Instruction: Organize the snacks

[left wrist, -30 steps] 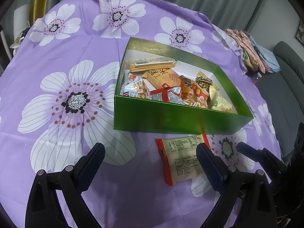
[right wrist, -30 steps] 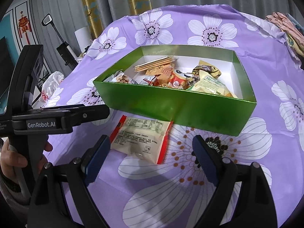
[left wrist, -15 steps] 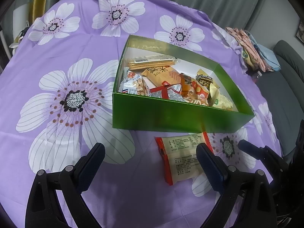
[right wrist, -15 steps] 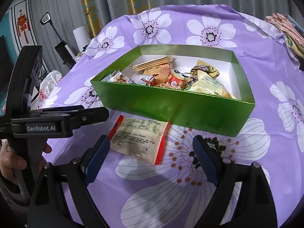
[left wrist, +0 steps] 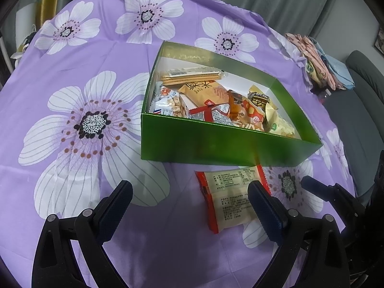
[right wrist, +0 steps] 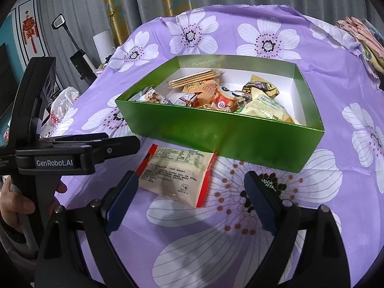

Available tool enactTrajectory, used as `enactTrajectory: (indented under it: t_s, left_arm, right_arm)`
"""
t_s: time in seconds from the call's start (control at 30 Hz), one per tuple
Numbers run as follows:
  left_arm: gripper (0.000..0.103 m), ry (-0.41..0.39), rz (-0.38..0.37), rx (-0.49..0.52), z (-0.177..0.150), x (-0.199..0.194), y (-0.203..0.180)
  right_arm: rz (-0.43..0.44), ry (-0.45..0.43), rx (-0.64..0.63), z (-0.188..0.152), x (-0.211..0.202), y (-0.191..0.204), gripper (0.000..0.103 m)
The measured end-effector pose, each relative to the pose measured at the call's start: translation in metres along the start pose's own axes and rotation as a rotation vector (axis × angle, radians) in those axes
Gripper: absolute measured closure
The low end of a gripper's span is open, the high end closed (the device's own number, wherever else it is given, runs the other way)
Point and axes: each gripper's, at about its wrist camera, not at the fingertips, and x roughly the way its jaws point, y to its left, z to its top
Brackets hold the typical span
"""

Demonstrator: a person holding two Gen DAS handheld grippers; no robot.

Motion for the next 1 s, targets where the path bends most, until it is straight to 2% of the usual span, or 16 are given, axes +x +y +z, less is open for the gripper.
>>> enactTrajectory:
  t_s: [1.0]
  left_arm:
    - [0.007,0.008,0.001,-0.001,-0.0049,0.0025,0.0]
  right_arm:
    - [0.002,0.015,-0.008,-0.0038,0.0035,0.0,0.013]
